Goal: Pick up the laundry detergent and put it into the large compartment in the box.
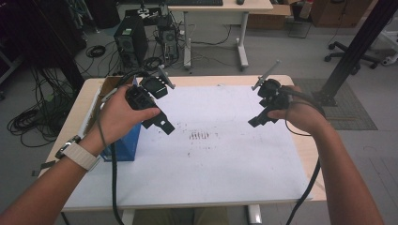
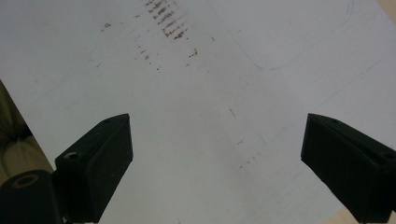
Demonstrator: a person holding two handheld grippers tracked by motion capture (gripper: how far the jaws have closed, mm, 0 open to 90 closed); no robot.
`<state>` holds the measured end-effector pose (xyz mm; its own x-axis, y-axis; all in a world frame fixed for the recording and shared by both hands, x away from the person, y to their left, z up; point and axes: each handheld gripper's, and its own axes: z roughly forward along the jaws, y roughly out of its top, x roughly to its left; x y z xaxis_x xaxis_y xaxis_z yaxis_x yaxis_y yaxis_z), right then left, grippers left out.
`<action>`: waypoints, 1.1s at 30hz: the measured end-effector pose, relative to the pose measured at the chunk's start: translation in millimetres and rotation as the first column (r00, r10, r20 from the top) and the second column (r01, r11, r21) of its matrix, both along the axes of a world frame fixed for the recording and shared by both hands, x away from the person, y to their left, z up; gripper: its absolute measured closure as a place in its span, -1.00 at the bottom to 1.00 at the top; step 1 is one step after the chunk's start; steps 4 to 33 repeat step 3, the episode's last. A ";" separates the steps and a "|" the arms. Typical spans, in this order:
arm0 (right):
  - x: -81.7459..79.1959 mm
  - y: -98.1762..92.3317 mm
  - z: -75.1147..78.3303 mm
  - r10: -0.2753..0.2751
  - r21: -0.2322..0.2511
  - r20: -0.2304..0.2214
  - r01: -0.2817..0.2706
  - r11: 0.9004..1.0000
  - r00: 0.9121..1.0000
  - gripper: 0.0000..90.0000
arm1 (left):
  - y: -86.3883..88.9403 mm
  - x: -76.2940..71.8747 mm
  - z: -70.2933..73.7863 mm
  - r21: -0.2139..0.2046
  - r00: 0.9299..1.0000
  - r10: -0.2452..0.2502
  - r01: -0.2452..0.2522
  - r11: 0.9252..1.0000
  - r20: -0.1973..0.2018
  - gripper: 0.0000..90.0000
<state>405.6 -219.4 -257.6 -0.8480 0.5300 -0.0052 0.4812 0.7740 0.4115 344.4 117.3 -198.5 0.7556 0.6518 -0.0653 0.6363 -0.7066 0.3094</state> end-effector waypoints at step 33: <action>-0.3 -0.1 0.3 0.001 0.002 0.002 -0.001 1.000 1.000 -0.79 | 0.6 0.1 -1.2 -0.001 1.000 0.003 -0.003 1.000 -0.002 -0.74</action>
